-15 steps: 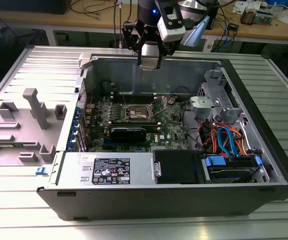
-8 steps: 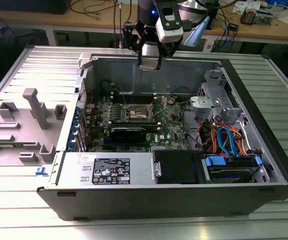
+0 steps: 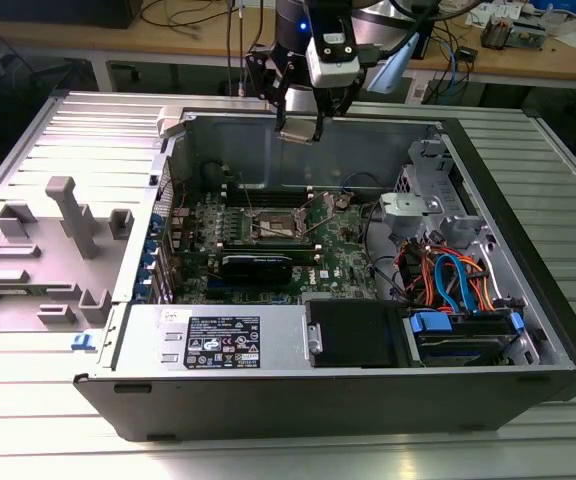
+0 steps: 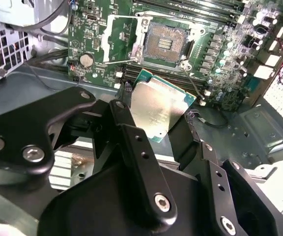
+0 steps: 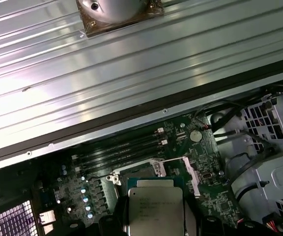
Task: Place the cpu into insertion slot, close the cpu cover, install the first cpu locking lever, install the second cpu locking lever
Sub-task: 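Place the cpu into insertion slot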
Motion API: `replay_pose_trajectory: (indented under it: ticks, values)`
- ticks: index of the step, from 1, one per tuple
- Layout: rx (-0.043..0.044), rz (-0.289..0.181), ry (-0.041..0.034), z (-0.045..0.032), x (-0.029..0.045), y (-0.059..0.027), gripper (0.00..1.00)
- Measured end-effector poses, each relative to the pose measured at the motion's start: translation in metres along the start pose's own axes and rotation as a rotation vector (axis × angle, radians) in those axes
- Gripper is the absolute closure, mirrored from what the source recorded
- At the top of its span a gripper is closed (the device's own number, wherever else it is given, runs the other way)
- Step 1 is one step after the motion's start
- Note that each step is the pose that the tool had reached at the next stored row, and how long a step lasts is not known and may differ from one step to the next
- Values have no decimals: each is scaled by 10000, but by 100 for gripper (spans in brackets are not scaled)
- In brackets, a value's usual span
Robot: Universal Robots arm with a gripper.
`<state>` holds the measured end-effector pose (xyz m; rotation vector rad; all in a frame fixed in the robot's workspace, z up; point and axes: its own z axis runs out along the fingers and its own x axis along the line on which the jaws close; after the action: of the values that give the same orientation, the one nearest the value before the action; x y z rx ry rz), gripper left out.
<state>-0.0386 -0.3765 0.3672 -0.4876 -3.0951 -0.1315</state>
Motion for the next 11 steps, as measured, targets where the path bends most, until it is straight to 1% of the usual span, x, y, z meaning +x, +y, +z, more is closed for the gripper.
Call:
replay_pose_trajectory:
  ticks: [5,11]
  values:
    - [-10,516,-43,13,0,-1,46]
    - [-17,1021,-85,22,0,-2,46]
